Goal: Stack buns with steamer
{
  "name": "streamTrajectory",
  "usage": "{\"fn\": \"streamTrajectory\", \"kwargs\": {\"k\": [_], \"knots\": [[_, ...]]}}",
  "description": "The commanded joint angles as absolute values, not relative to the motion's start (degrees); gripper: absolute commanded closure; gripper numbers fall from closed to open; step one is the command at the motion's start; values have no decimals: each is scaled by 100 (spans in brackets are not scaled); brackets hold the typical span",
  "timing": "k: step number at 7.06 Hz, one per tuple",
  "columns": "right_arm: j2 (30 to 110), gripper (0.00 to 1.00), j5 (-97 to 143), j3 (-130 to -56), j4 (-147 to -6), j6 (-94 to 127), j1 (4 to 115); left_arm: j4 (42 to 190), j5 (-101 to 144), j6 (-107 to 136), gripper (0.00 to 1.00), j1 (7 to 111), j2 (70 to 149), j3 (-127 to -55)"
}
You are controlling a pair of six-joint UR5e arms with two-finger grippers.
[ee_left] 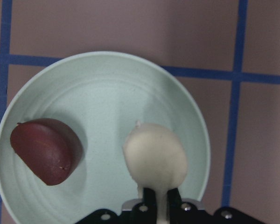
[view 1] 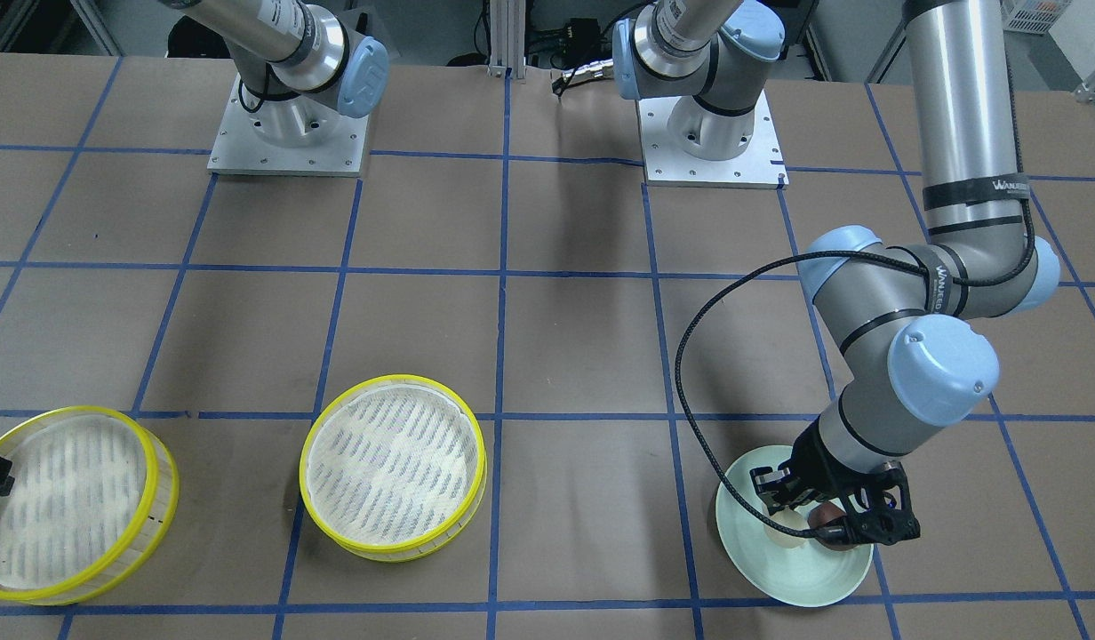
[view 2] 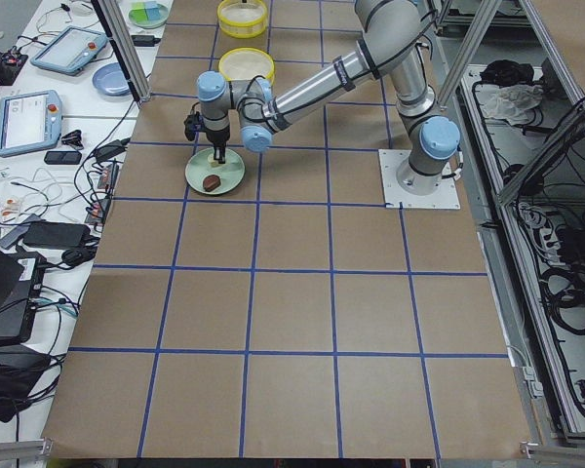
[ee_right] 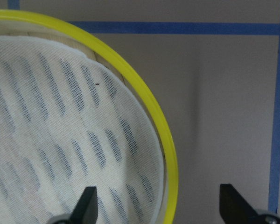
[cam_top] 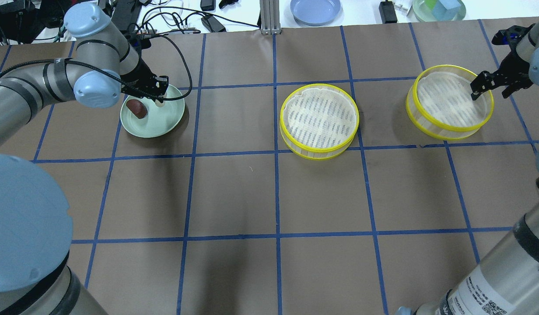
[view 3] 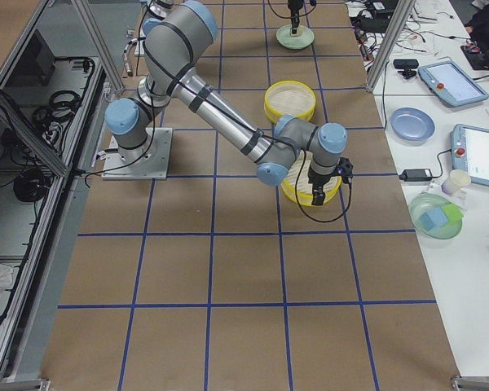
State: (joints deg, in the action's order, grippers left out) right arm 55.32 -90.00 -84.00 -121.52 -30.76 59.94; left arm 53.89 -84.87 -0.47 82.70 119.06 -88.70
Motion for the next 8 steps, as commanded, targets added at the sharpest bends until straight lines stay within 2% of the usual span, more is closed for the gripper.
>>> {"fn": "streamTrajectory", "kwargs": {"k": [1, 2, 3, 5, 8], "knots": [[5484, 42, -9009, -8473, -12252, -3294, 5994, 5379, -8350, 971, 100, 9022, 11778, -8544], [5476, 69, -8983, -8499, -12243, -3574, 5994, 5266, -7932, 1176, 100, 9366, 11760, -8491], [5441, 78, -8974, -8525, -12252, -3629, 5994, 5012, -7710, 1517, 100, 9752, 11760, -8499], [5440, 91, -8974, -8525, -12252, -3639, 5994, 4720, -6973, 2125, 100, 10246, 11970, -8560], [5510, 97, -8974, -8517, -12226, -3577, 5994, 4379, -6970, 2267, 100, 10704, 12243, -8779]]}}
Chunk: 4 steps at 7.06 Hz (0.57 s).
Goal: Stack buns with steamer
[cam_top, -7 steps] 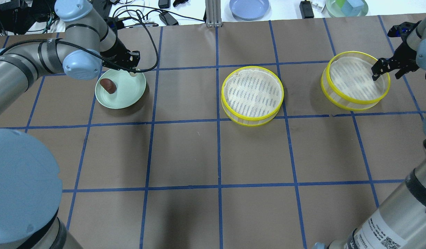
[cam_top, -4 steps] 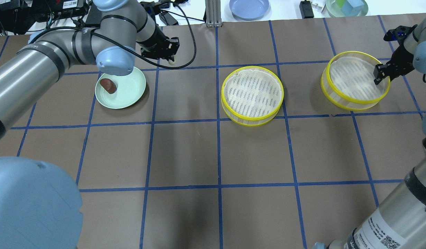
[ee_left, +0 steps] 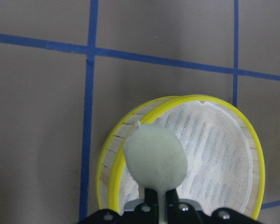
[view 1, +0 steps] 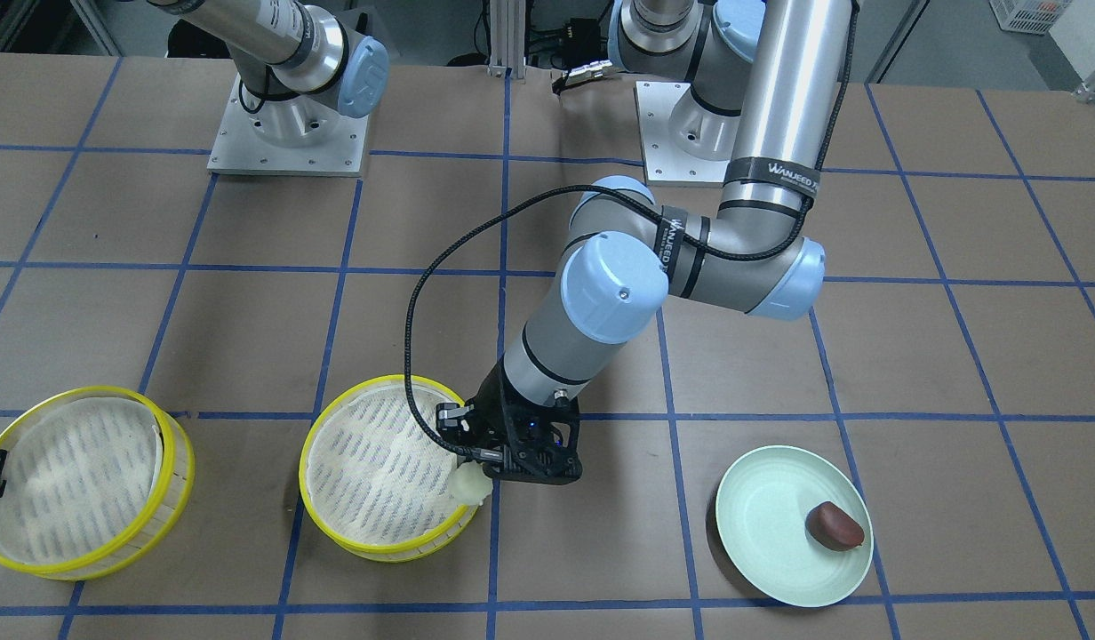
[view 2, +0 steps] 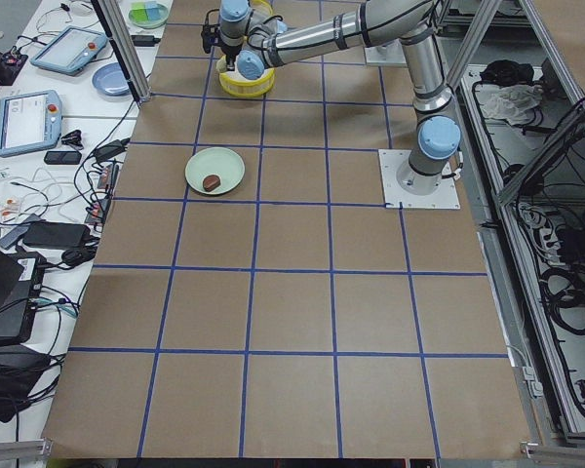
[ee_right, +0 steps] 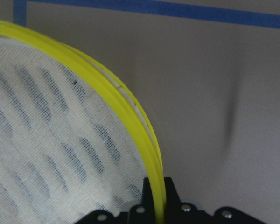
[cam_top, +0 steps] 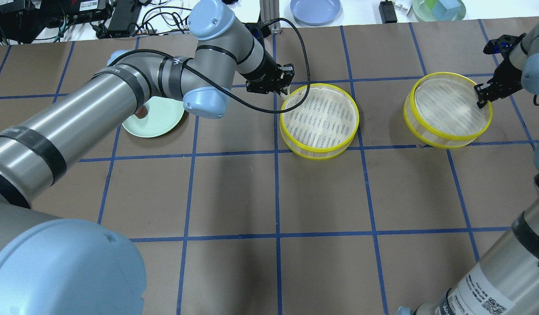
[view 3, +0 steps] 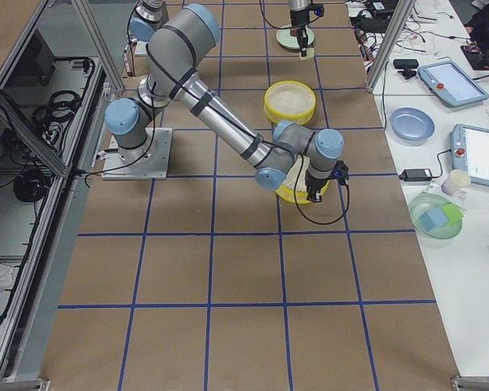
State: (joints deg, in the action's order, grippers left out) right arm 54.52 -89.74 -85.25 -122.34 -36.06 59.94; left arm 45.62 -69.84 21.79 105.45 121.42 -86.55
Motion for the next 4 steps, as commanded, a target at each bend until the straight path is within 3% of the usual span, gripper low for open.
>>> {"fn": "streamTrajectory", "kwargs": {"k": [1, 3, 4], "knots": [[5546, 97, -8965, -8508, -12226, -3568, 5994, 4316, -6978, 2459, 88, 10792, 12287, -8919], [5975, 97, -8991, -8508, -12165, -3525, 6029, 4307, -6970, 2715, 0, 10811, 12287, -8947], [5985, 100, -8965, -8508, -12121, -3324, 6038, 4298, -6961, 2733, 0, 10811, 12287, -8947]]}}
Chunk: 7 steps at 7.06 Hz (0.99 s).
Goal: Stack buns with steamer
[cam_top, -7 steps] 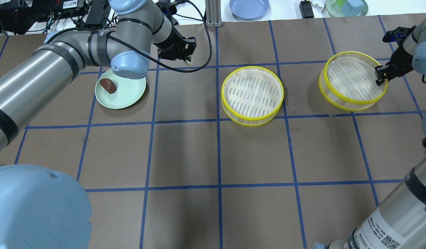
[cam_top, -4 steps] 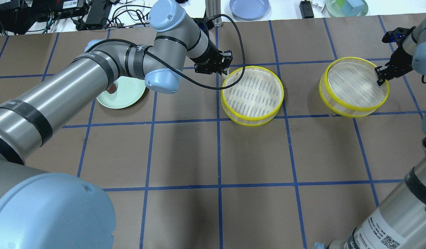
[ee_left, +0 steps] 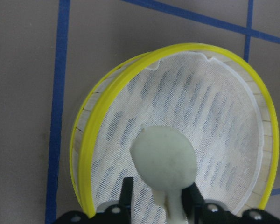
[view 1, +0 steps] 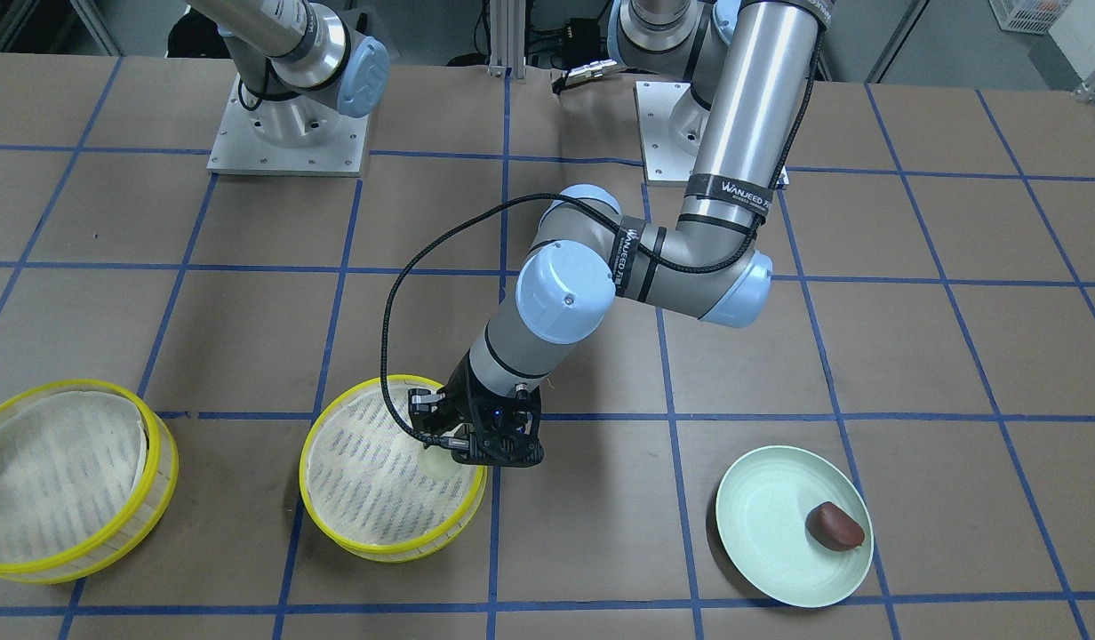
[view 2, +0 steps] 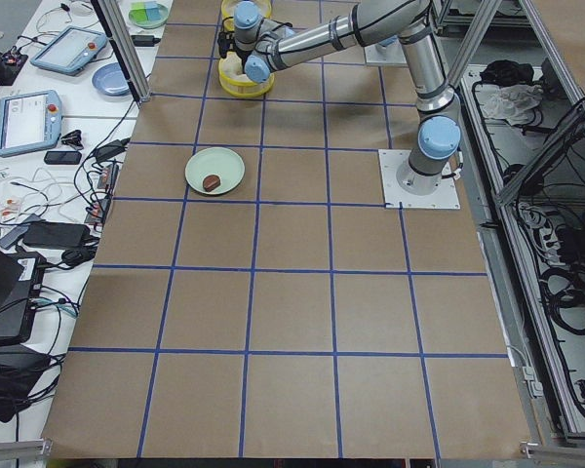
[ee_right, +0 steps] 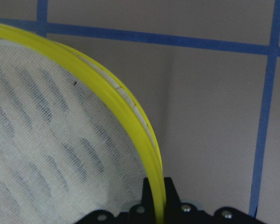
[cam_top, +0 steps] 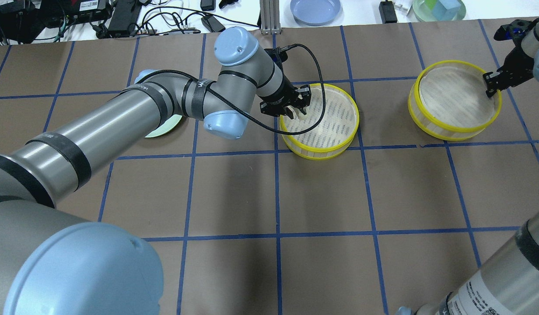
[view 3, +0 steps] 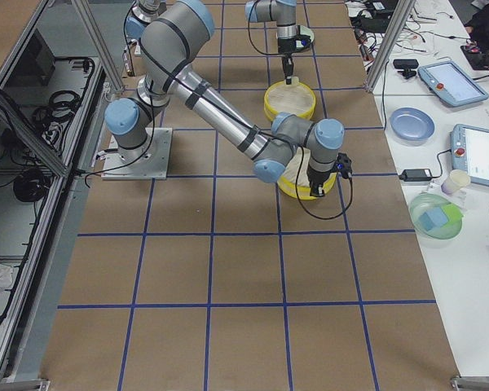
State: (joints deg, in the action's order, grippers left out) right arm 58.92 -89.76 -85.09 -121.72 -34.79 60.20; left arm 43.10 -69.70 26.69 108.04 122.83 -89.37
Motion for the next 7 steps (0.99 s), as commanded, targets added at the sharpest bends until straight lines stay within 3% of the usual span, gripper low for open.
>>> {"fn": "streamTrajectory", "kwargs": {"k": [1, 4, 7], "knots": [[6116, 100, -8982, -8508, -12111, -3209, 6055, 4298, -6961, 2742, 0, 10811, 12270, -8947], [6660, 100, -9105, -8534, -11550, -2035, 6712, 4769, -7650, 1888, 0, 10671, 11989, -8798], [7091, 100, -9105, -8788, -11076, -8, 7809, 5262, -8499, 308, 0, 9620, 11611, -8780]]}}
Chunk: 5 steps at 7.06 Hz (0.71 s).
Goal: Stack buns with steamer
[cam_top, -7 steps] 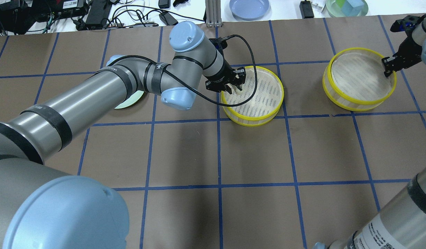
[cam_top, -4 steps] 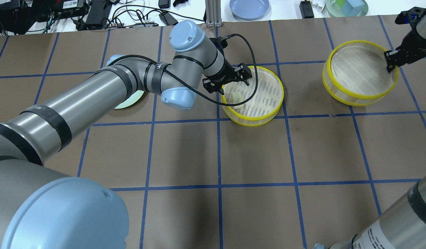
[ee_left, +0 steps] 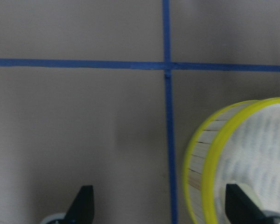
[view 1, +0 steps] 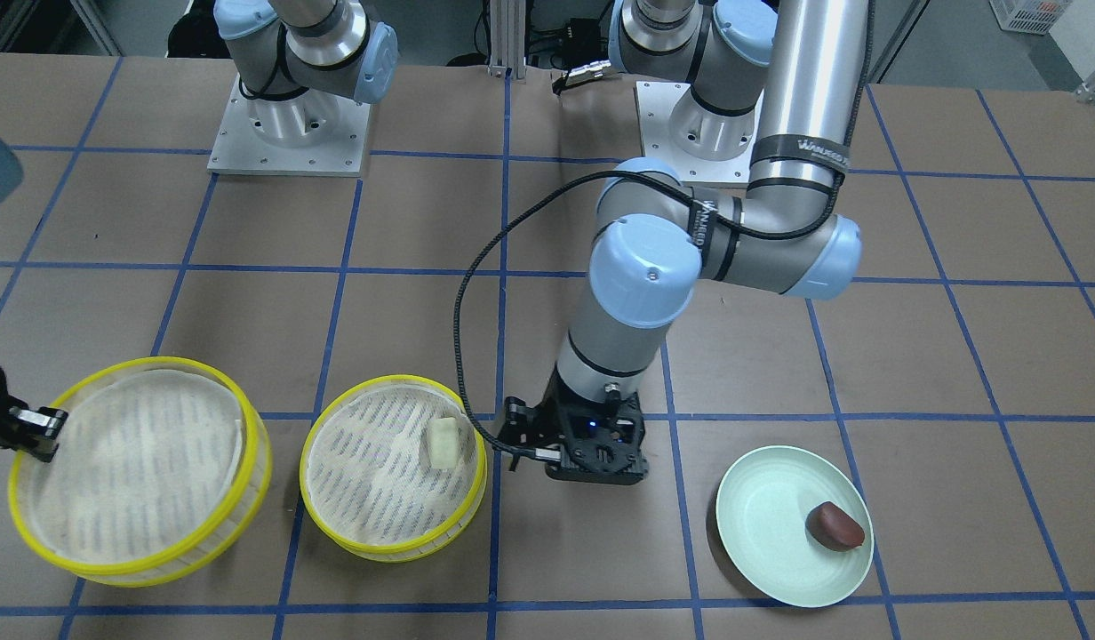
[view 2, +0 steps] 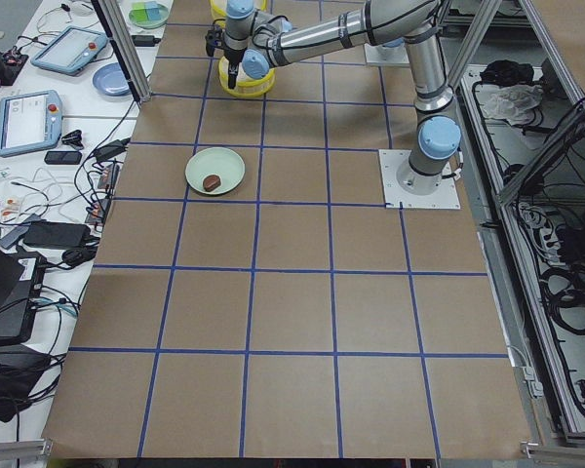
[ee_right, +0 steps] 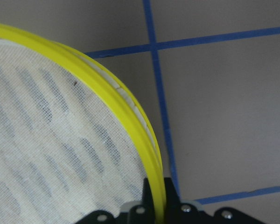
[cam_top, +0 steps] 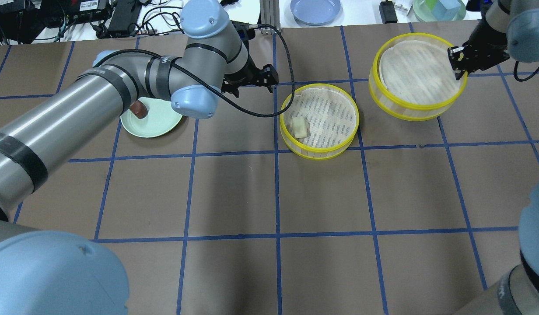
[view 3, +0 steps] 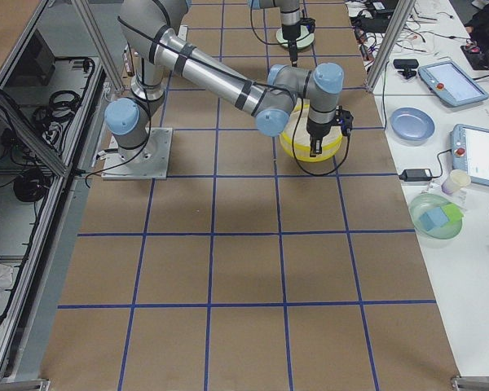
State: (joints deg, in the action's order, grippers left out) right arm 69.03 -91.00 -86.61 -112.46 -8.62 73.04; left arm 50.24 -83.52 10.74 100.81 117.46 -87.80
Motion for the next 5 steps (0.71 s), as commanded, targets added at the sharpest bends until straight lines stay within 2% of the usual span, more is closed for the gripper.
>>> {"fn": "streamTrajectory", "kwargs": {"k": [1, 3, 5], "knots": [[7206, 100, -9105, -8920, -11013, 887, 8318, 5326, -8516, -623, 0, 9093, 11593, -8824], [7164, 100, -9105, -8965, -11021, 2261, 9225, 5344, -8525, -1394, 0, 8317, 11636, -8912], [7146, 100, -9088, -9296, -11091, 2452, 9369, 5213, -9285, -2499, 0, 8043, 11829, -9113]]}}
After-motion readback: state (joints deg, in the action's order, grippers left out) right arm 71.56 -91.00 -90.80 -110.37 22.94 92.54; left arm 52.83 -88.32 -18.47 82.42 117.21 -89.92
